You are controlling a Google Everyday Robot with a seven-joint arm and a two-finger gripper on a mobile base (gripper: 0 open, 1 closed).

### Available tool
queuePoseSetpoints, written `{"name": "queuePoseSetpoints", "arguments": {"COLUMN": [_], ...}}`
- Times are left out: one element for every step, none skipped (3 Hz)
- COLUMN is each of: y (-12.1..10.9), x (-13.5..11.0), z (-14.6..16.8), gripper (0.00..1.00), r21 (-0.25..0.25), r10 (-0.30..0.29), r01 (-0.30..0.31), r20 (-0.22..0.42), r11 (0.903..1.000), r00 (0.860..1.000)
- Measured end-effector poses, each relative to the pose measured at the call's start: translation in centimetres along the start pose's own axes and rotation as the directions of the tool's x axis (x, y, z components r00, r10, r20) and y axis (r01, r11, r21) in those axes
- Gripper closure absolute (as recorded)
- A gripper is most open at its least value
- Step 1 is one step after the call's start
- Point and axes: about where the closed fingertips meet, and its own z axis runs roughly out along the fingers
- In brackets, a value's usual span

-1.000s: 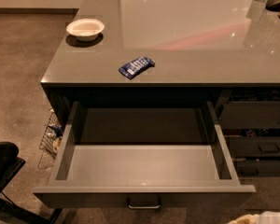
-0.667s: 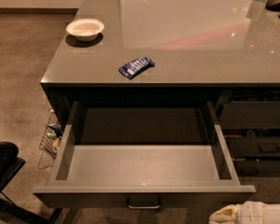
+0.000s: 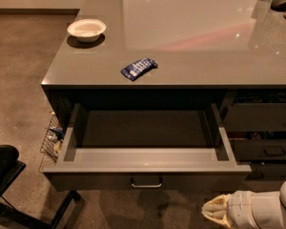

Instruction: Close top drawer

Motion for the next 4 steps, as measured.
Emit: {"name": "queuePoseSetpoints", "arguments": {"y": [-4.2, -10.1, -10.1, -12.2], "x": [-2.8, -7.1, -7.1, -7.4], "z": [1.3, 3.0, 3.0, 3.3], "gripper": [1.0, 1.0, 1.0, 1.0], "r21": [0.031, 0.074, 0.074, 0.107], "r10": [-0.071, -0.176, -0.176, -0.194], "r01": [0.071, 0.173, 0.173, 0.193], "r20": [0.02, 0.028, 0.028, 0.001], "r11": [0.997, 0.9821, 0.9821, 0.9754], "r00": [0.997, 0.984, 0.984, 0.981]}}
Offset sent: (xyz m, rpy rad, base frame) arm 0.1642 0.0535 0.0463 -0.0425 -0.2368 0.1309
